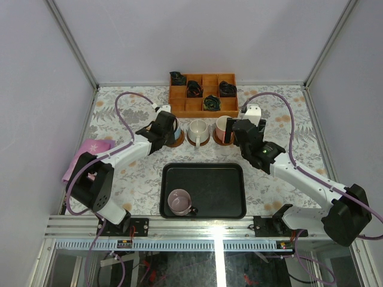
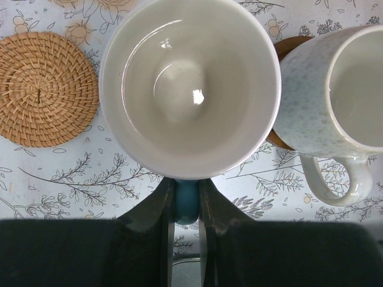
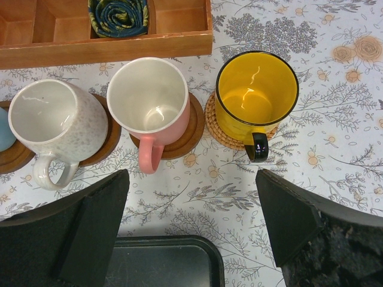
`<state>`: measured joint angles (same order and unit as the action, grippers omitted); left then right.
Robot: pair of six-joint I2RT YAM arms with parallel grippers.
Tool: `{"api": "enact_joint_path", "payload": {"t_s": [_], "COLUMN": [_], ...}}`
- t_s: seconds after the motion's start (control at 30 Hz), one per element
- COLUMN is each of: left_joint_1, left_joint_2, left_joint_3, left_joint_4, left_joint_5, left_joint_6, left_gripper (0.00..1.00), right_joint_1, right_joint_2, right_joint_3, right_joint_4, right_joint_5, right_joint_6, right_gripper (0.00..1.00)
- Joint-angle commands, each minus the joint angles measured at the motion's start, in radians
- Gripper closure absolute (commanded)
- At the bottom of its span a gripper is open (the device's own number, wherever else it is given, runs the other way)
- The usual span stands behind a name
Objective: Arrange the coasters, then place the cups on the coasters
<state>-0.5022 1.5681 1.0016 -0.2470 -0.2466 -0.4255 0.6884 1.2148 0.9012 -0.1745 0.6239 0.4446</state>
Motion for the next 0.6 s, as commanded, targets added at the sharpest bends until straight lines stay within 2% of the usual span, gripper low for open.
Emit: {"api": "enact_joint_path", "payload": {"t_s": [0.0,0.13,0.23,0.43,0.57], "left_joint_1": [0.005,0.005,0.005,0.005,0.005], "left_joint_2": [-0.004,-0.003,-0.005,-0.012,-0.015], "left_joint_3": [0.039,0.041,0.046,0.045,0.046], "left_joint_4": [0.065,0.061,0.048,0.042,0.041], "left_joint_5": [-0.029,-0.026,-0.026,-0.026,-0.019], "left_joint_6": [-0.002,-0.004,-0.005,-0.008,-0.010], "left_gripper": [0.88,0.83,0.73,0.77,0.67], "right_joint_1": [-0.007,-0.007,-0.007,-0.008,-0.007], "right_joint_2": [0.005,0.009,0.006,0.011,0.018], "right_joint_3": [0.043,0.045,0.044,0.044,0.046], "right_joint_4": [0.018,0.013,0.012,0.015,0.017], "right_joint_5": [-0.009,-0.009,-0.008,-0.015,-0.022], "right_joint_6": [0.012,0.013,0.013,0.013,0.013], "right_gripper": [0.05,0.05,0.05,0.05,0.05]}}
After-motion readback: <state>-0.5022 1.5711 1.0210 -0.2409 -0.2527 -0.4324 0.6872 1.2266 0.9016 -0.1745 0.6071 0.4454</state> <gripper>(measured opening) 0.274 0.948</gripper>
